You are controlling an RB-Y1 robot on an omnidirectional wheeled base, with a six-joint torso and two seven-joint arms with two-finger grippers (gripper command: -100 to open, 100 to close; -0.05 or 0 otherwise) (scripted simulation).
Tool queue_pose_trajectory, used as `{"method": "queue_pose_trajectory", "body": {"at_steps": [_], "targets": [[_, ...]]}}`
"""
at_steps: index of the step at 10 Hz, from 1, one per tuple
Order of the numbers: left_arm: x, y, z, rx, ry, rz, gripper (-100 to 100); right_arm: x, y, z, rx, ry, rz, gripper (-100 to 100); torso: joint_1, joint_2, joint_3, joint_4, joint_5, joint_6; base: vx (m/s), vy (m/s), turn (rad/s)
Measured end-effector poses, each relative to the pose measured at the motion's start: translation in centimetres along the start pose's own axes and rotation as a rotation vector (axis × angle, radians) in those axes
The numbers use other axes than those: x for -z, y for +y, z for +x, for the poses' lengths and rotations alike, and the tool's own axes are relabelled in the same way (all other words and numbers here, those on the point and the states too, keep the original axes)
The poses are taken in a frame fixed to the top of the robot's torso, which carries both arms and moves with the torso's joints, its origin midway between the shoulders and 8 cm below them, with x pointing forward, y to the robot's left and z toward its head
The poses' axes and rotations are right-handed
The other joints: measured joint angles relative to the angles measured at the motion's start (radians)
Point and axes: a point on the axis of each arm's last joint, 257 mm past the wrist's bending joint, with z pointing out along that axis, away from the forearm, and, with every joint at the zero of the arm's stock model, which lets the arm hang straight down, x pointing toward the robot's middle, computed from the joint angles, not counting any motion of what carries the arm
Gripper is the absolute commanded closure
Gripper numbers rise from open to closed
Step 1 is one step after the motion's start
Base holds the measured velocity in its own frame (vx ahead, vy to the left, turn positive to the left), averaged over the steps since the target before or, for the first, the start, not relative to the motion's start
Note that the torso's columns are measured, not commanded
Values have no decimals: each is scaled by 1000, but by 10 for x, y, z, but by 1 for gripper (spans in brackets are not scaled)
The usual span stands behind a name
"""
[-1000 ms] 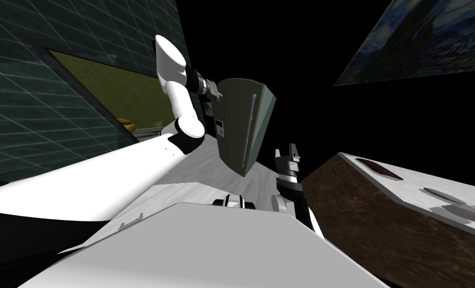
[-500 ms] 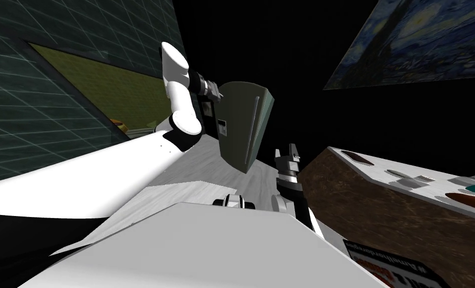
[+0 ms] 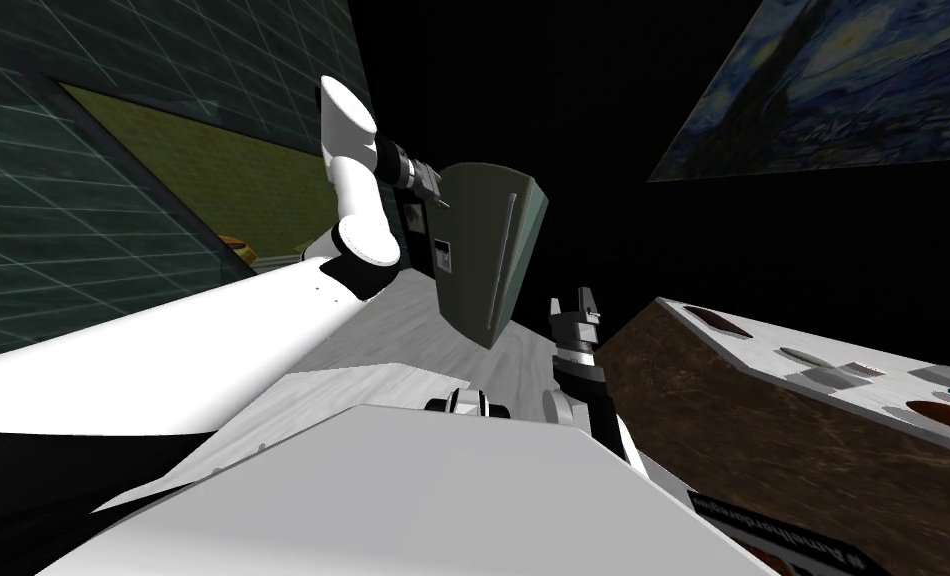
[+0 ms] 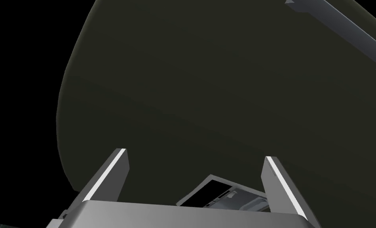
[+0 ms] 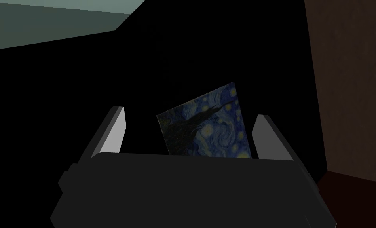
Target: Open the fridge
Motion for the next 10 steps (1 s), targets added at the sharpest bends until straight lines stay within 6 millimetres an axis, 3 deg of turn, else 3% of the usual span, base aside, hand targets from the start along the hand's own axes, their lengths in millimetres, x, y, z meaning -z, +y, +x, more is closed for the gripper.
{"method": "queue_pose_trajectory", "body": {"at_steps": [10], "targets": [[26, -24, -18, 58, -142, -8, -100, 0, 0, 0, 0, 0, 0, 0, 9, 1, 1, 1, 3, -1, 107, -219, 20]]}}
